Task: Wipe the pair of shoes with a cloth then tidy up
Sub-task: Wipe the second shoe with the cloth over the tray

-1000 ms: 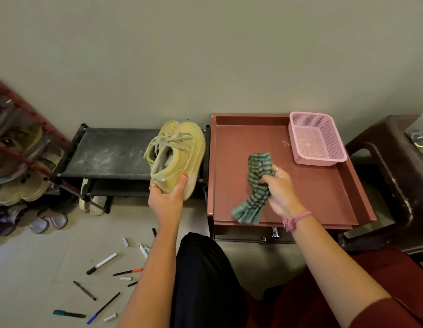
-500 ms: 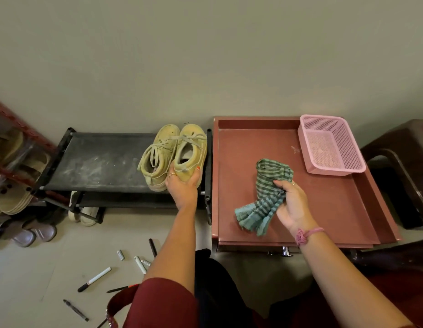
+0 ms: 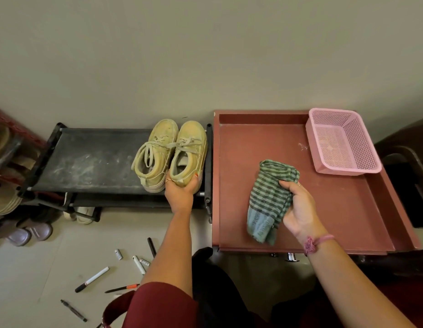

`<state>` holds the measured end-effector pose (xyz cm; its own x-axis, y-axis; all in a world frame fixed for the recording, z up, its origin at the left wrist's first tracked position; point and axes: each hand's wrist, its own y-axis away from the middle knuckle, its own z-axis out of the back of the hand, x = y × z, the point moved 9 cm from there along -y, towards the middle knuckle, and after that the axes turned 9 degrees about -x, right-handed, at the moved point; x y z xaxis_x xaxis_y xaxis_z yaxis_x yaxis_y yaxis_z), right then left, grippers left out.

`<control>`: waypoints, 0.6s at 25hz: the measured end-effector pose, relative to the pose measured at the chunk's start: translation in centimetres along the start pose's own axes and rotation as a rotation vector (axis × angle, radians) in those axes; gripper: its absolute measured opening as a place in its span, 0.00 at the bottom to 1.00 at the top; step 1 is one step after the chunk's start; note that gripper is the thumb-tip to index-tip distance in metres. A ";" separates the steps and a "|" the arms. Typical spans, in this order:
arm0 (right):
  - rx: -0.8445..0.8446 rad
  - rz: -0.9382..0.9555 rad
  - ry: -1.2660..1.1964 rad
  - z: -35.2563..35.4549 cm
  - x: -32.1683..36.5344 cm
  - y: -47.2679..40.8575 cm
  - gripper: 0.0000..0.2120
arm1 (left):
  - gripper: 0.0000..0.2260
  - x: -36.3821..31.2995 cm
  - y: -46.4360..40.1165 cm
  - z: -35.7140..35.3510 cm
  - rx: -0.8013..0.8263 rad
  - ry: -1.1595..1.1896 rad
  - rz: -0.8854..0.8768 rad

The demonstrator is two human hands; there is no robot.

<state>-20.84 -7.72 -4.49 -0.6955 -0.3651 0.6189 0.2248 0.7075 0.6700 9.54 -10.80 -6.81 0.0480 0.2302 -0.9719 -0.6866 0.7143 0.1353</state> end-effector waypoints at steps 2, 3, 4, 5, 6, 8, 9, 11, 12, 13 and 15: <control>-0.004 0.003 0.006 -0.2 0.2 0.2 0.12 | 0.30 -0.4 -0.1 0.5 0.057 -0.047 -0.058; -0.011 0.001 0.006 -0.2 0.2 0.2 0.11 | 0.32 -0.7 0.0 0.9 0.071 -0.078 -0.104; -0.016 -0.001 0.006 -0.1 0.3 0.3 0.10 | 0.33 -1.1 0.2 1.7 0.068 -0.103 -0.146; -0.015 -0.003 0.008 -0.2 0.4 0.3 0.09 | 0.35 -1.3 0.4 2.8 0.043 -0.115 -0.174; -0.010 -0.003 0.016 -0.2 0.5 0.5 0.09 | 0.36 -1.7 0.7 4.2 0.000 -0.150 -0.205; -0.011 -0.007 0.041 -0.1 0.6 0.7 0.08 | 0.40 -2.2 0.7 7.3 -0.099 -0.362 -0.336; -0.013 -0.009 0.047 0.0 0.6 0.7 0.08 | 0.43 -2.4 0.3 8.3 -0.120 -0.506 -0.434; -0.014 -0.017 0.050 0.3 0.4 0.9 0.08 | 0.48 -2.3 -1.1 8.9 -0.076 -0.797 -0.620; -0.015 -0.017 0.054 0.5 0.3 0.9 0.08 | 0.48 -2.1 -1.7 8.6 -0.011 -0.930 -0.689; -0.018 -0.014 0.057 0.6 0.2 1.0 0.08 | 0.49 -2.0 -2.2 8.1 0.063 -1.033 -0.754; -0.021 -0.005 0.058 0.8 0.0 1.0 0.08 | 0.49 -2.2 -2.9 6.9 0.164 -1.161 -0.885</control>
<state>-21.20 -6.58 -4.15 -0.6558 -0.4040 0.6377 0.2359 0.6927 0.6815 16.46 -8.78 -3.77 0.9979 0.0206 -0.0616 -0.0389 0.9493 -0.3120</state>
